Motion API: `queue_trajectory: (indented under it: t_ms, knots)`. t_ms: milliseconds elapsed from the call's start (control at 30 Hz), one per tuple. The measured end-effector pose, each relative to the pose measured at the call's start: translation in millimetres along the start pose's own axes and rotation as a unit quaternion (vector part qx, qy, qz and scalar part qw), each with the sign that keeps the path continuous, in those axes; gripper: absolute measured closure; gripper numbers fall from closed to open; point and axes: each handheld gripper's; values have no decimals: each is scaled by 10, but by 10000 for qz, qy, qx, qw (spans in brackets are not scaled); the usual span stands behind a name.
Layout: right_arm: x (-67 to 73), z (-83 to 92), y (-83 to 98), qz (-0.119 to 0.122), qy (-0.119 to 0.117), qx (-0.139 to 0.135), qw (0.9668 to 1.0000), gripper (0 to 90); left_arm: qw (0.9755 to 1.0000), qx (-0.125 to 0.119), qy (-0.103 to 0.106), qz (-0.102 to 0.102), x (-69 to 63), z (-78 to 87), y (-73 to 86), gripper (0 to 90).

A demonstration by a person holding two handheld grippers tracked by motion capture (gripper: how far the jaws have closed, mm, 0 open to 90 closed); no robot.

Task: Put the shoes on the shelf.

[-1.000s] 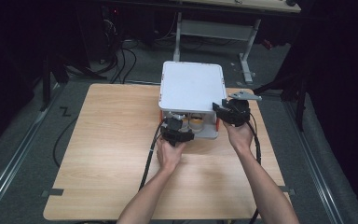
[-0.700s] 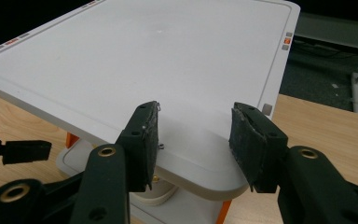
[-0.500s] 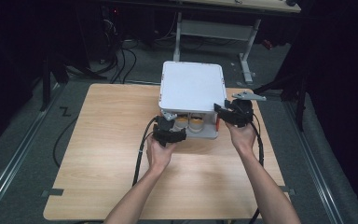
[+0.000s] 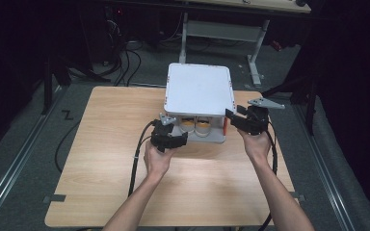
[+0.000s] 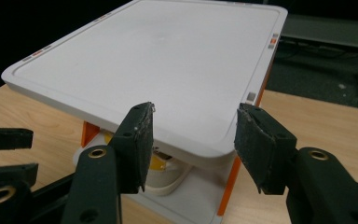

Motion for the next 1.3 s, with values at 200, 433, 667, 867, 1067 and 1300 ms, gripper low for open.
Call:
queue_trajectory:
  t_ms: [200,433,667,867,1067,1300]
  knots:
    - [-30,93,65,-105,-101,-8,9999,473,9997,-53,231,-90,30,107,-4,363]
    - [-35,190,138,-87,-141,-45,9999,470,9993,-34,365,-91,44,180,-6,357]
    - [-74,314,225,-160,-208,-29,9997,496,9990,-158,411,-95,87,291,-17,355]
    - [-126,440,339,-210,-207,-65,9995,498,9984,-224,512,-90,101,376,-20,339]
    - [-162,542,440,-283,-237,-120,9992,499,9980,-264,545,-166,118,460,-2,326]
    - [-143,623,564,-191,-157,-178,9995,504,9982,-214,529,-178,171,539,39,318]
Point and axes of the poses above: each handheld gripper's, and its own axes: z roughly backward along the jaws, y roughly out of its underside, x roughly to its left, and after that the axes turned 9 degrees about z, right-handed
